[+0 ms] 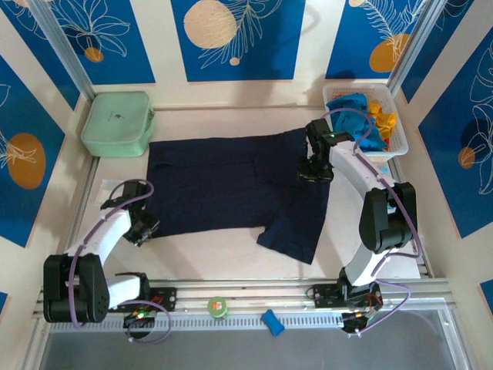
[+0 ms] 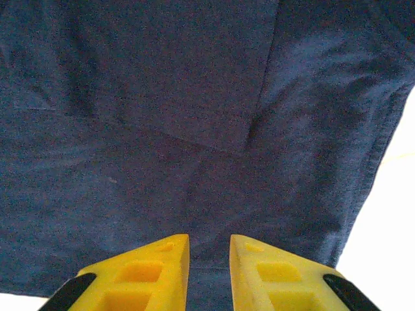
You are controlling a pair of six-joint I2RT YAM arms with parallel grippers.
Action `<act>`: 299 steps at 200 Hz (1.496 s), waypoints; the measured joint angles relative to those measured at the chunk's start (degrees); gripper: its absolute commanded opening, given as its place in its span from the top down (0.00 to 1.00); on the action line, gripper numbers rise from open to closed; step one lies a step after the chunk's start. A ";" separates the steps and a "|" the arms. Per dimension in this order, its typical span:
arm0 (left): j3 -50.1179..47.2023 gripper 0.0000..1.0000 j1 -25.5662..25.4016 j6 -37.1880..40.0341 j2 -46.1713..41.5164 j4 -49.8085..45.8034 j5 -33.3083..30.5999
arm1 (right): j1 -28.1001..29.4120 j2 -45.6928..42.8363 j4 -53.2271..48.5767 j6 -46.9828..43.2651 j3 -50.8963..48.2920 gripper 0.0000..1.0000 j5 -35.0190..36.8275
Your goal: Fold and stack the t-shirts
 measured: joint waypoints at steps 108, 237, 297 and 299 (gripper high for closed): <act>0.92 0.69 2.36 1.51 8.96 4.28 0.09 | 0.83 -2.27 -0.66 -0.26 -0.26 0.77 0.02; 9.33 1.00 2.84 6.40 19.30 -3.69 0.48 | 3.72 -51.04 11.65 -15.54 -10.80 0.33 -13.03; 7.39 1.00 2.84 9.46 15.58 -2.29 0.50 | 17.97 -55.69 -1.92 -44.78 -13.22 0.32 -13.03; 7.21 1.00 2.84 9.55 15.39 -2.10 0.50 | 18.67 -55.69 -2.36 -45.66 -13.68 0.32 -12.37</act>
